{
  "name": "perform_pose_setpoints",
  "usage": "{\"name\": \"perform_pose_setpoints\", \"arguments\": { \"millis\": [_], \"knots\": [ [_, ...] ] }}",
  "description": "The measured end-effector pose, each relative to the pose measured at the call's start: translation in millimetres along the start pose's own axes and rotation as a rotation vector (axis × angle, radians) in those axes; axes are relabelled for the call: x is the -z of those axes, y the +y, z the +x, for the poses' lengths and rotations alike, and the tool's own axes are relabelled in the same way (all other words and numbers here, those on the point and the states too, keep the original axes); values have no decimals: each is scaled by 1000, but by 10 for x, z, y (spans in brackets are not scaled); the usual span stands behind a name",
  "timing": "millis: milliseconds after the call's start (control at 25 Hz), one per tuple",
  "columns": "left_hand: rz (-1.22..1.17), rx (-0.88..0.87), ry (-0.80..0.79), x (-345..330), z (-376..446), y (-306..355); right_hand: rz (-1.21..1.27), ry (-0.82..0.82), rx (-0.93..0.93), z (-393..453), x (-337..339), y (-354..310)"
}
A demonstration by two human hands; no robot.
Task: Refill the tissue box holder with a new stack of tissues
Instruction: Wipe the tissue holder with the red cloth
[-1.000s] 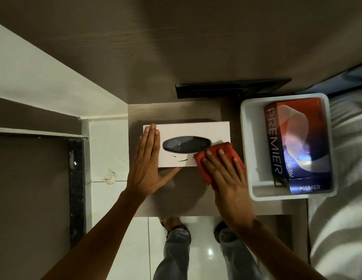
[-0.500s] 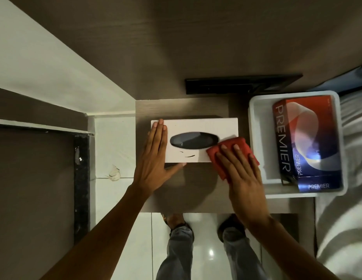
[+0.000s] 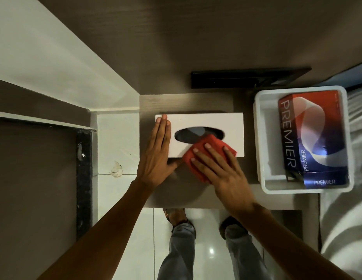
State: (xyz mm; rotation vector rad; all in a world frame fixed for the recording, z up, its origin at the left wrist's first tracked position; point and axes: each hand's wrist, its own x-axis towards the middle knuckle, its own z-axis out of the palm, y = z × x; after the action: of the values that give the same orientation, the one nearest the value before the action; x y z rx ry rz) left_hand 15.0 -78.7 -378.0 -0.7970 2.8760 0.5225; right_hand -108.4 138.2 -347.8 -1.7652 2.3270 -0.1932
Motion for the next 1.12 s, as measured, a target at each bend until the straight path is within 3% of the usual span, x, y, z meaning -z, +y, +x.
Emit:
{"name": "perform_pose_setpoints", "arguments": {
  "millis": [200,360,520,640,760,840,920,1120],
  "knots": [
    [-13,18,-14,27,2,27,63,37,-137,115,-18,-31],
    [-50,13,-16,19,-12,9,83,61,-12,264,-27,-72],
    [-34,31,-17,20,-7,43,144,-72,56,-14,196,104],
    [3,26,9,-16,-19,40,425,-61,-133,-306,436,257],
    [32,31,22,-43,-16,28,608,102,-413,-530,663,552],
    [33,36,26,-48,-15,32,505,207,-557,-570,737,786],
    [22,43,25,-39,-26,48,380,207,-630,-504,722,948],
    [16,62,5,-23,-16,96,213,-65,-569,-359,376,1056]
  ]
}}
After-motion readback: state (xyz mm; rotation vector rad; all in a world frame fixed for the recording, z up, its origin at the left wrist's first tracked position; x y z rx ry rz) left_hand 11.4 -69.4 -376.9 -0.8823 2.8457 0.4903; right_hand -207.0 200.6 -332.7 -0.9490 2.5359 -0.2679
